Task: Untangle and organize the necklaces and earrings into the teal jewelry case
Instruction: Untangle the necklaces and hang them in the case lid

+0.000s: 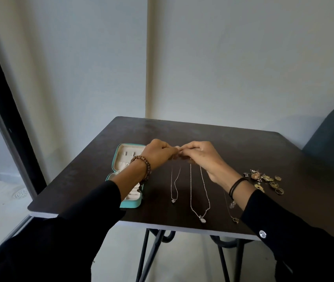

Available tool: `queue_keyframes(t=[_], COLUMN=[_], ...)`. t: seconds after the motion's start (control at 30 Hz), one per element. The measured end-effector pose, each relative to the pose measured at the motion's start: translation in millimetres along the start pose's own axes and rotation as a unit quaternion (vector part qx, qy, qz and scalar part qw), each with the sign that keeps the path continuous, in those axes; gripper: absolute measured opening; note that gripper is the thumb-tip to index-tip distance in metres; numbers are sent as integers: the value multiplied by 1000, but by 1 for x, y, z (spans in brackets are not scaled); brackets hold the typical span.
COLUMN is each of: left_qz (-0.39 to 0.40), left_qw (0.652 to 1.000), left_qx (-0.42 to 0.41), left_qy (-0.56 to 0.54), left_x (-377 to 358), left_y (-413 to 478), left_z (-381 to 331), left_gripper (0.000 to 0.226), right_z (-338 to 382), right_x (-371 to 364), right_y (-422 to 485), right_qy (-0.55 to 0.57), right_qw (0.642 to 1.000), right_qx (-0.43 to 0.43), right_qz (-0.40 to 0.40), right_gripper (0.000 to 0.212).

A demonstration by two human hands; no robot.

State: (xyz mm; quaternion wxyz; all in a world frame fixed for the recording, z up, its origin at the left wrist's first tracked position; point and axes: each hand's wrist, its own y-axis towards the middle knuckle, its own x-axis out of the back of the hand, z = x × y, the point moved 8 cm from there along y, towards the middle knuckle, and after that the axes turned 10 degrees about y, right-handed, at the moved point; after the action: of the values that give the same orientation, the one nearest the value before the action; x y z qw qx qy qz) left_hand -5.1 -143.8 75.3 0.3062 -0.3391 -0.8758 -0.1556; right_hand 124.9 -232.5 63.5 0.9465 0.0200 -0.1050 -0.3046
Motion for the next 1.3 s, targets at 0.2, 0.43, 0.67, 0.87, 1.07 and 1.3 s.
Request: queue_keyframes(t=[0.2, 0.43, 0.67, 0.87, 1.07, 1.3], left_qz=[15, 37, 33, 45, 17, -20], left_qw=[979, 965, 956, 928, 886, 900], left_qx=[3, 17, 4, -25, -23, -36], left_qy=[-201, -257, -293, -369, -463, -434], left_x=[15, 36, 53, 58, 59, 58], left_y=[-42, -69, -86, -95, -98, -103], left_z=[-21, -24, -22, -38, -46, -50], left_gripper=[32, 36, 26, 22, 18, 40], right_z=[32, 49, 46, 40, 24, 14], right_x=[3, 14, 28, 27, 14, 8], right_y=[-36, -60, -68, -79, -97, -115], right_qy=[65, 143, 199, 216, 280, 340], right_qw=[998, 990, 978, 974, 952, 929], right_qx=[8, -4, -54, -70, -124, -123], right_qz=[3, 5, -22, -22, 29, 72], right_gripper=[8, 11, 16, 27, 36, 17])
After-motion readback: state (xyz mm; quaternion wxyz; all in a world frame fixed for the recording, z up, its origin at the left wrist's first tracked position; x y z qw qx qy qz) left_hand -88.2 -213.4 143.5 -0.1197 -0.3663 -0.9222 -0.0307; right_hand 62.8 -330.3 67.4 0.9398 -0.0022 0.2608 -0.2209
